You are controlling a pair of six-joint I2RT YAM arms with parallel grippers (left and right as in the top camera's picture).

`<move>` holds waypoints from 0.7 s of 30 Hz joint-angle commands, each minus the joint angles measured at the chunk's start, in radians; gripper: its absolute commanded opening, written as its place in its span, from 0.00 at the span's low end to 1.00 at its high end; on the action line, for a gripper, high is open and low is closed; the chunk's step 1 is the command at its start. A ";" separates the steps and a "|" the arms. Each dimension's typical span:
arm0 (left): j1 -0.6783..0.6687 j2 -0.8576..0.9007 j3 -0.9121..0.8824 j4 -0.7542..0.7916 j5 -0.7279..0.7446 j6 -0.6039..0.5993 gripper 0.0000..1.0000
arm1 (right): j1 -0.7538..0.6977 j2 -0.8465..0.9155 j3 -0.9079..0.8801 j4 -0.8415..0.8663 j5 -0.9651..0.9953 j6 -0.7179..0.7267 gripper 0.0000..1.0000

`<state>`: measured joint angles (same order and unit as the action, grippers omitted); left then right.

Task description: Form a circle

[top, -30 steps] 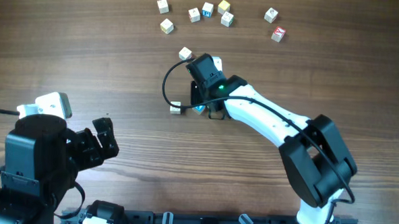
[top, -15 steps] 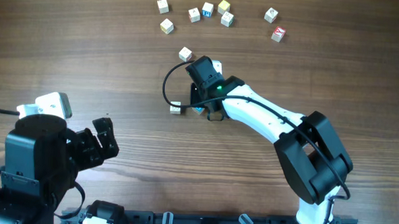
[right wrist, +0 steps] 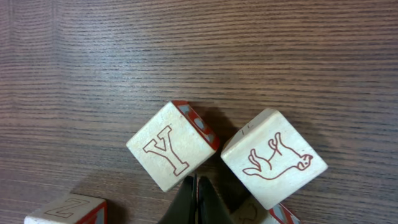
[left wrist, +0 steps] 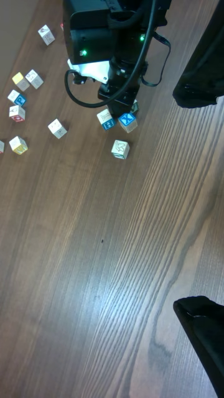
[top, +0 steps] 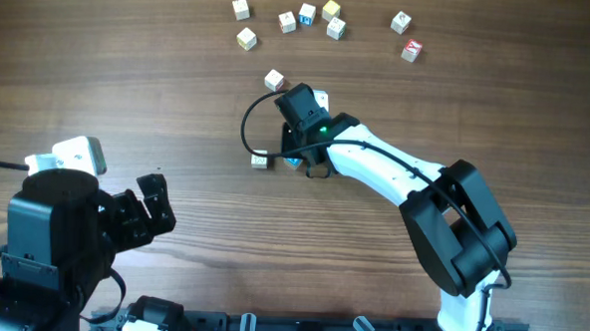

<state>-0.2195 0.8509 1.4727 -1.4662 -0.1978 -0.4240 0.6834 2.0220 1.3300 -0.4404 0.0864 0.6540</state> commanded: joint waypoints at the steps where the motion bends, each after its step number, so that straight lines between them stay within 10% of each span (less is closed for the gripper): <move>1: 0.007 -0.001 -0.001 0.003 -0.013 -0.006 1.00 | -0.005 0.017 -0.014 0.008 -0.002 0.011 0.04; 21: 0.007 -0.001 -0.001 0.003 -0.013 -0.006 1.00 | -0.005 0.017 -0.014 0.013 -0.015 0.000 0.04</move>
<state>-0.2195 0.8509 1.4727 -1.4658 -0.1978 -0.4240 0.6834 2.0220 1.3300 -0.4324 0.0860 0.6540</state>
